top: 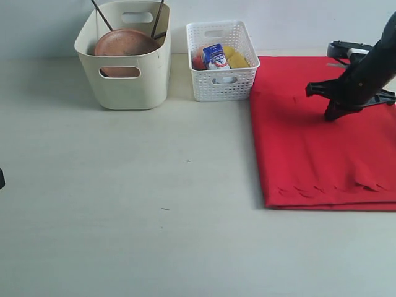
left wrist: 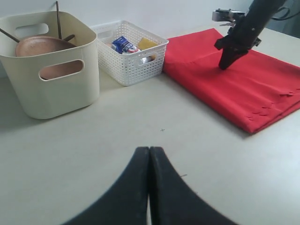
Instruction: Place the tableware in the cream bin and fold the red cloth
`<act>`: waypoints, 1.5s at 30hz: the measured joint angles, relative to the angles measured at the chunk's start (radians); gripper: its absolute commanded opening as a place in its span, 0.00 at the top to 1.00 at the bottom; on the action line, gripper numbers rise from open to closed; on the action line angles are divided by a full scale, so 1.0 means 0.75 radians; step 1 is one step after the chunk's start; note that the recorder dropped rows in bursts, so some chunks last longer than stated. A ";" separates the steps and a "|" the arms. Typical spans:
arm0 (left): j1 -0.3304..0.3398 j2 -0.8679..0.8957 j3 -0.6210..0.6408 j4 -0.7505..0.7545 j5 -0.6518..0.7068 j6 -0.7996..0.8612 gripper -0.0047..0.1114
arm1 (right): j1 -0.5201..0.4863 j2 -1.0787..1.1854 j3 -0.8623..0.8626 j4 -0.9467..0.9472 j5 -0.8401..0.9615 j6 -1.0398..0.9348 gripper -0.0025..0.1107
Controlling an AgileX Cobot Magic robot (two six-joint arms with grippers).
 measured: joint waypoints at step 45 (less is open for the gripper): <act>0.000 0.000 0.000 0.044 0.003 0.000 0.96 | 0.000 -1.938 1.576 0.298 -1.052 0.055 0.98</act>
